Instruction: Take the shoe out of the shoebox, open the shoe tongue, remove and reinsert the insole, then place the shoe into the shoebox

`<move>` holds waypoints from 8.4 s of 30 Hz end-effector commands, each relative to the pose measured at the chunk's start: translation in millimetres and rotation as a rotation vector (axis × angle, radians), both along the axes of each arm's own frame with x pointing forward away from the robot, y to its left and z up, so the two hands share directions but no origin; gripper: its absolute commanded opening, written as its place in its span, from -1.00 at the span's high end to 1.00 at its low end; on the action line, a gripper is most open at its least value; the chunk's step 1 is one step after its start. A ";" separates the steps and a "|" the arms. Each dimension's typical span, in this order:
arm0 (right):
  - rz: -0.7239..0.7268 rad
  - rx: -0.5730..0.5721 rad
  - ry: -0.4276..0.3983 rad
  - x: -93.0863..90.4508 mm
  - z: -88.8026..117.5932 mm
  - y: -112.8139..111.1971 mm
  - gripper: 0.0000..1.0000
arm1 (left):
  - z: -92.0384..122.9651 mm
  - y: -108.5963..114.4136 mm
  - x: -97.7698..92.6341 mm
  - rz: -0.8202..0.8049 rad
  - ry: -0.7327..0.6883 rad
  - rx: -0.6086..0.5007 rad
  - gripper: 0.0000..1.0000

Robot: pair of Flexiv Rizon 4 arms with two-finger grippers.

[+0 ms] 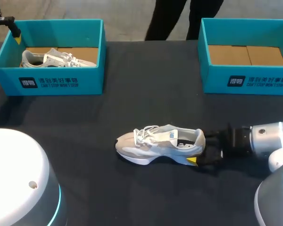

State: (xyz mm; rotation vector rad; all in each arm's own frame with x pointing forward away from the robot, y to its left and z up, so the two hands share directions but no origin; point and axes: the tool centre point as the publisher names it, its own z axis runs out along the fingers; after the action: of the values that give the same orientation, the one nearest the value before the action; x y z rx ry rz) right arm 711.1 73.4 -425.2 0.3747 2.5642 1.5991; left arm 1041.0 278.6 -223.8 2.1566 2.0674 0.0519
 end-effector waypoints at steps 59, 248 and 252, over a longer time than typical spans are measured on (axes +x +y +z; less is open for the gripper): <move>0.042 0.034 -0.004 9.6 -9.2 13.4 -1.00 | 0.2 -0.2 -1.2 0.000 -0.003 0.002 -1.00; 0.043 0.045 -0.029 8.9 -5.2 12.8 1.00 | -66.6 -499.5 -327.1 2.972 0.197 -0.010 -1.00; 0.043 0.045 -0.029 8.9 -5.2 12.8 1.00 | -68.2 -512.6 -325.3 2.995 0.174 -0.017 -1.00</move>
State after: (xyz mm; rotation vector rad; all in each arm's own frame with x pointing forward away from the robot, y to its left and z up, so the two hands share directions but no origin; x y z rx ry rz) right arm 719.8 85.4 -430.4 0.2989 2.5332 1.6705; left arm 712.4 -212.1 -288.7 -2.0886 2.5279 0.0206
